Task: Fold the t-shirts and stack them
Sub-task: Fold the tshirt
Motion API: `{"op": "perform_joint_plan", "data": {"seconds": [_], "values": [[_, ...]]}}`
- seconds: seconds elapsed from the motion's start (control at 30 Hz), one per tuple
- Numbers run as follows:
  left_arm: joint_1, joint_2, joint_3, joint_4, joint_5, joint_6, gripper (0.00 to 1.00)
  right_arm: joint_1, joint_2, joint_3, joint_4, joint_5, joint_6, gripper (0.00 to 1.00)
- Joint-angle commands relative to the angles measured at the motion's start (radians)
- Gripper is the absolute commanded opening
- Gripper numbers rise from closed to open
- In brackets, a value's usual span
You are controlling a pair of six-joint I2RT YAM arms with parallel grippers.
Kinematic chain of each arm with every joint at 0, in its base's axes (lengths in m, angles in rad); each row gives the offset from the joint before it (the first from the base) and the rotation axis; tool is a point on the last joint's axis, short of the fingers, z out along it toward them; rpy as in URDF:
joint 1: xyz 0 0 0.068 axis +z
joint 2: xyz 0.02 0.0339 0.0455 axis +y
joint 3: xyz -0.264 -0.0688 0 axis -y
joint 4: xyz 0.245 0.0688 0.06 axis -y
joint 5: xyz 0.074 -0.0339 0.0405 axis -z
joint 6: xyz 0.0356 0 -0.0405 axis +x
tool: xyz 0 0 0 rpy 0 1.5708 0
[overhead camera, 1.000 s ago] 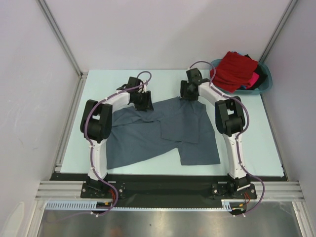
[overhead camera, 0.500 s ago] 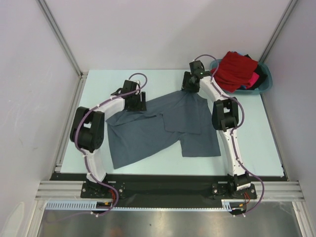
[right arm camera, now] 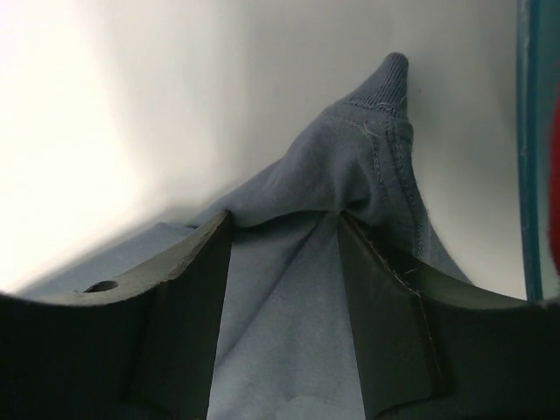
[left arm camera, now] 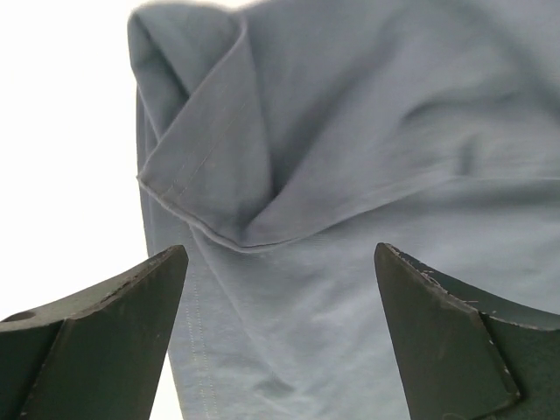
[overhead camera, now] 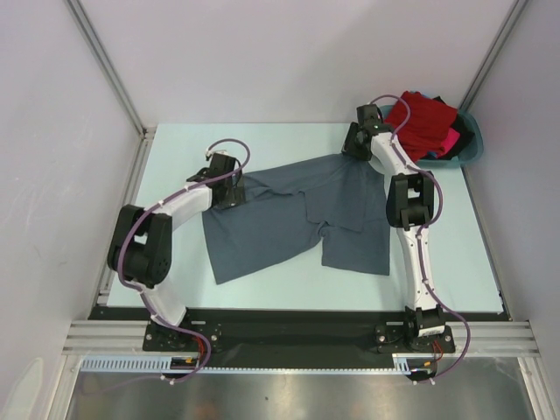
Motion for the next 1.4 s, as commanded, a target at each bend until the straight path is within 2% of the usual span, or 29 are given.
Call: {"op": "perform_joint_plan", "data": {"seconds": [0.0,0.23,0.4,0.77,0.97,1.07,1.1,1.17,1.27,1.37], "values": [[0.002,0.043,0.038,-0.036,-0.071,-0.025,0.94,-0.041,0.05,-0.024,-0.05,0.113,0.011,0.57],[0.007,0.097,0.102,-0.037,-0.159,-0.05,0.98,-0.006,-0.133,-0.219,0.11,0.041,-0.065,0.59],[0.012,0.114,0.133,-0.01,-0.246,-0.065,1.0,0.025,-0.164,-0.204,0.075,0.017,-0.085,0.59],[0.145,0.283,0.323,-0.025,-0.069,-0.082,1.0,0.05,-0.211,-0.286,0.081,-0.04,-0.086,0.59],[0.171,0.32,0.343,-0.037,0.027,-0.082,0.75,0.045,-0.228,-0.292,0.081,-0.04,-0.093,0.59],[0.176,0.335,0.338,-0.051,0.073,-0.077,0.48,0.044,-0.228,-0.294,0.084,-0.039,-0.093,0.59],[0.177,0.344,0.335,-0.051,0.086,-0.077,0.26,0.044,-0.226,-0.296,0.082,-0.039,-0.093,0.59],[0.18,0.347,0.323,-0.047,0.106,-0.085,0.0,0.044,-0.225,-0.296,0.082,-0.04,-0.095,0.59],[0.188,0.335,0.302,-0.033,0.116,-0.091,0.0,0.045,-0.225,-0.3,0.085,-0.039,-0.099,0.58],[0.203,0.286,0.277,-0.037,0.068,-0.097,0.0,0.045,-0.216,-0.299,0.079,-0.034,-0.102,0.57]]}}
